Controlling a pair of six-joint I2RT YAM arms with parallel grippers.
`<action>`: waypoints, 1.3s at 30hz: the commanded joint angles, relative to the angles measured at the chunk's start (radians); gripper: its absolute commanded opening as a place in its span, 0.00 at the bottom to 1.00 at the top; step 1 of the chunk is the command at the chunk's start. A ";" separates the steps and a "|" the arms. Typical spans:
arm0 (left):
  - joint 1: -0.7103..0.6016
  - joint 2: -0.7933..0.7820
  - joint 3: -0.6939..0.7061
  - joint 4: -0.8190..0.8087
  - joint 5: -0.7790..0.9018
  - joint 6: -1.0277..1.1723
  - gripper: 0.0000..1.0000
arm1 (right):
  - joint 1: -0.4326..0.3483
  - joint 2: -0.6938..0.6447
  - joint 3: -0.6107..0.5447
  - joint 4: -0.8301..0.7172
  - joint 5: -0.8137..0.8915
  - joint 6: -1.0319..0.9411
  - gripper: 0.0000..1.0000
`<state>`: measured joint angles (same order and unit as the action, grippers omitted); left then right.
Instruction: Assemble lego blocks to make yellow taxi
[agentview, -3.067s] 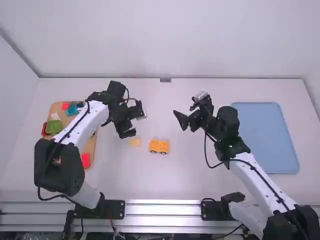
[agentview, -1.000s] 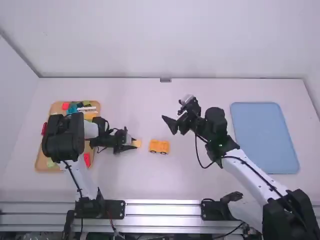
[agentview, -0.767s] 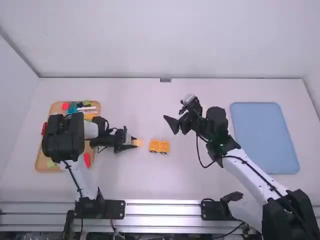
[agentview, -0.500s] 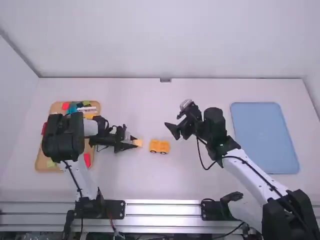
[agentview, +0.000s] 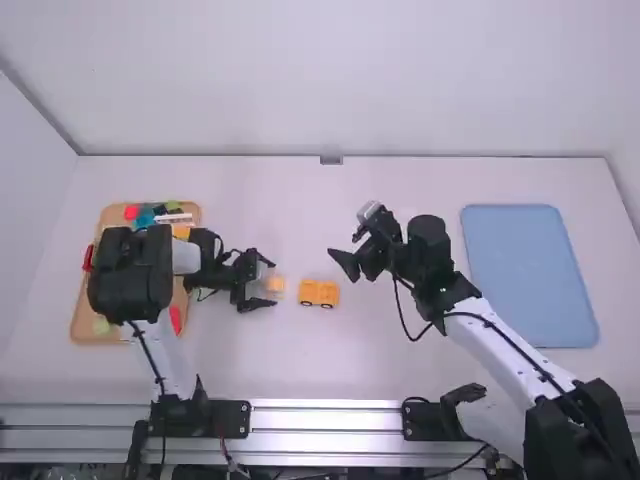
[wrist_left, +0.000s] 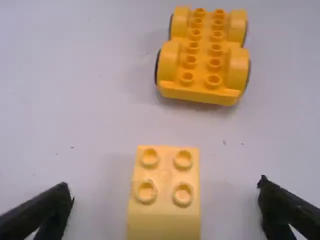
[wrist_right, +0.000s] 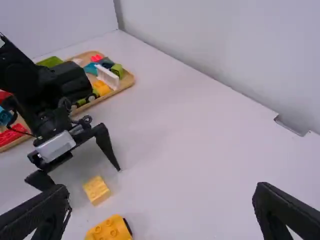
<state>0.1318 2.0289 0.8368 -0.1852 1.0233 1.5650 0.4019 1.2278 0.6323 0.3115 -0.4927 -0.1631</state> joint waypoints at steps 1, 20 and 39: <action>-0.028 -0.003 -0.022 0.024 0.003 -0.089 0.99 | -0.002 0.003 -0.006 0.001 -0.018 0.001 0.98; 0.024 -0.004 -0.030 0.037 0.000 -0.117 0.73 | -0.004 0.003 -0.006 -0.004 -0.038 -0.002 0.98; -0.018 -0.010 -0.030 -0.009 -0.038 -0.004 0.41 | -0.003 0.003 -0.006 -0.005 -0.031 -0.021 0.98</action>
<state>0.1024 2.0270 0.8078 -0.1829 1.0321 1.5448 0.4011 1.2278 0.6323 0.3050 -0.5179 -0.1860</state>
